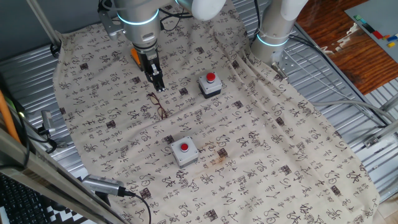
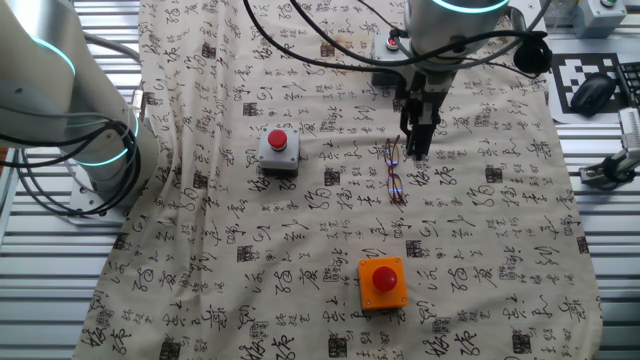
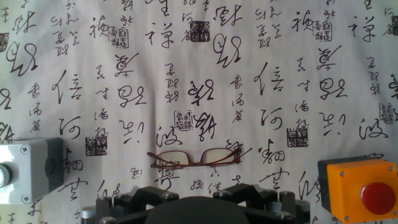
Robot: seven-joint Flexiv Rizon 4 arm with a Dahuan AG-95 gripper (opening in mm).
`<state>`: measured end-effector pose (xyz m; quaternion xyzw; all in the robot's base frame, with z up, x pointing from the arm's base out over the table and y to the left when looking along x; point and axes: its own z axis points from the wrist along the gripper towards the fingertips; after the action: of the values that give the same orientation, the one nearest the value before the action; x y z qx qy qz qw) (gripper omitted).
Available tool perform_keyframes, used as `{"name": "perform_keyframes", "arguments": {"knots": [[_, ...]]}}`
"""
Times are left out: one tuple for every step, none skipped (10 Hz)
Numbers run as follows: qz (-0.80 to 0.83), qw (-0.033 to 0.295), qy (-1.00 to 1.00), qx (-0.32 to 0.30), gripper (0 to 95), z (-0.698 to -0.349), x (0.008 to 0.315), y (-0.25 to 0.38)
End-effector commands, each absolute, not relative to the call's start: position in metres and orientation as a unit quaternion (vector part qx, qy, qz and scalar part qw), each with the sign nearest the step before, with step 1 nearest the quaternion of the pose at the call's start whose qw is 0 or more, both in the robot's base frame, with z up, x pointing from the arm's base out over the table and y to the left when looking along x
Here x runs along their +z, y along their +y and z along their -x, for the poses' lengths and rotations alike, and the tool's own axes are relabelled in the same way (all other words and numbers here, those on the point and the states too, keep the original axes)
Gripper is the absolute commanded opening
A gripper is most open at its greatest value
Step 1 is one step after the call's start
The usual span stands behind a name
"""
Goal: Unfold the leg of the glasses (with one hand)
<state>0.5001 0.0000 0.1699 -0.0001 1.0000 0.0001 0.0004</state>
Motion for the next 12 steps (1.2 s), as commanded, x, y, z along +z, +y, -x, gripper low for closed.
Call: {"name": "perform_keyframes", "arguments": {"knots": [[0.033, 0.007, 0.998, 0.043, 0.0, -0.5000, 0.1700, 0.0000], [0.033, 0.007, 0.999, 0.040, 0.0, -0.5000, 0.1700, 0.0000], [0.033, 0.007, 0.999, 0.040, 0.0, -0.5000, 0.1700, 0.0000], [0.033, 0.007, 0.999, 0.040, 0.0, -0.5000, 0.1700, 0.0000], [0.033, 0.007, 0.999, 0.039, 0.0, -0.5000, 0.1700, 0.0000], [0.033, 0.006, 0.999, 0.039, 0.0, -0.5000, 0.1700, 0.0000], [0.033, 0.006, 0.999, 0.039, 0.0, -0.5000, 0.1700, 0.0000], [0.033, 0.006, 0.999, 0.039, 0.0, -0.5000, 0.1700, 0.0000], [0.033, 0.006, 0.999, 0.039, 0.0, -0.5000, 0.1700, 0.0000], [0.033, 0.006, 0.999, 0.039, 0.0, -0.5000, 0.1700, 0.0000], [0.033, 0.006, 0.999, 0.039, 0.0, -0.5000, 0.1700, 0.0000], [0.033, 0.006, 0.999, 0.039, 0.0, -0.5000, 0.1700, 0.0000]]}}
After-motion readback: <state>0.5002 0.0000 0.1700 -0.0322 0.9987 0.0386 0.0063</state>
